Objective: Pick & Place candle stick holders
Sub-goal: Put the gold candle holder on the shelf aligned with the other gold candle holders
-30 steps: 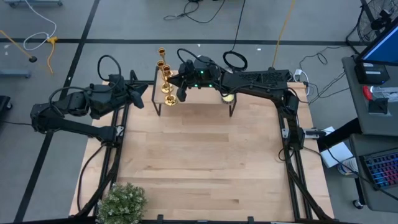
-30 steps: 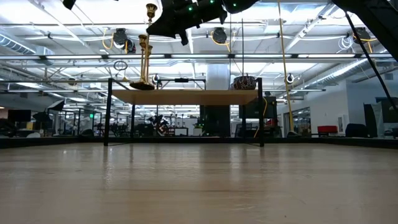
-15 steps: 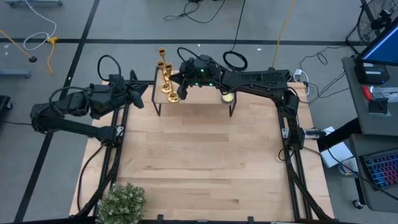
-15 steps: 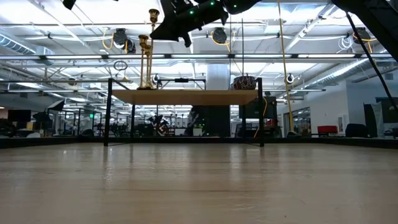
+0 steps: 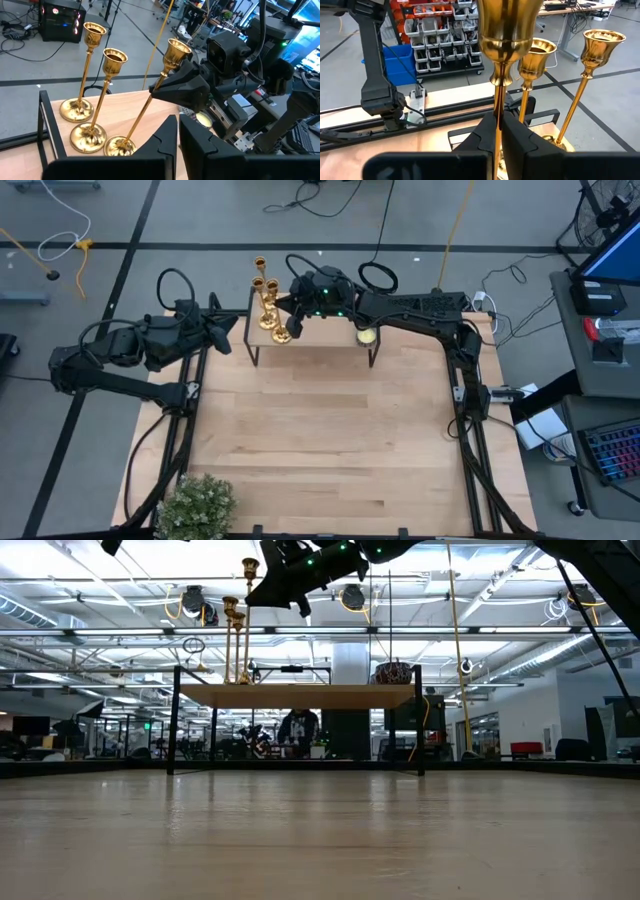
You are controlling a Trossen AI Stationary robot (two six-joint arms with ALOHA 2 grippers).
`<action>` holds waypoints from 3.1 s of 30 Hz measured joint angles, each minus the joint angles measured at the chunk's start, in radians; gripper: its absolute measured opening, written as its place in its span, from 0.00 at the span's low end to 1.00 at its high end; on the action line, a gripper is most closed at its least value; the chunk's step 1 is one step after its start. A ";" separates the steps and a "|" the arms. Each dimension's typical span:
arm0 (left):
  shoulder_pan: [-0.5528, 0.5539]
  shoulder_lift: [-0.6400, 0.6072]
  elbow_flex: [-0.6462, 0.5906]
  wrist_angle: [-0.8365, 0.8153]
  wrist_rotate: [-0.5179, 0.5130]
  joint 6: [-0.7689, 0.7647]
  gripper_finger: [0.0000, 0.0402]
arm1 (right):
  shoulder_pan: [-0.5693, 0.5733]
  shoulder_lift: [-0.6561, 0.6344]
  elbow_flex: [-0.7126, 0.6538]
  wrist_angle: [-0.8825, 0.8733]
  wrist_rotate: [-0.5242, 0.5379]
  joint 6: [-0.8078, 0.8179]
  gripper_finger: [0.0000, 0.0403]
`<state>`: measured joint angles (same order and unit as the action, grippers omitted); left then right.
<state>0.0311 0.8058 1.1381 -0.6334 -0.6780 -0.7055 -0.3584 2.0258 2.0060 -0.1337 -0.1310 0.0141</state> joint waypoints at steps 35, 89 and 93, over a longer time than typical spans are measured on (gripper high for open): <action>0.000 0.000 0.000 0.000 -0.001 0.012 0.07 | 0.003 -0.014 0.000 -0.042 0.000 0.022 0.12; -0.496 1.186 0.935 0.055 -0.405 -0.215 0.06 | 0.038 -0.757 -0.001 -0.806 0.000 -0.027 0.12; -0.417 1.226 0.940 -0.120 -0.425 -0.354 0.05 | 0.038 -0.784 -0.003 -0.853 0.000 -0.027 0.12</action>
<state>-0.3855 2.0322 2.0785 -0.7530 -1.1028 -1.0590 -0.3206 1.2422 2.0030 -0.9870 -0.1311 -0.0132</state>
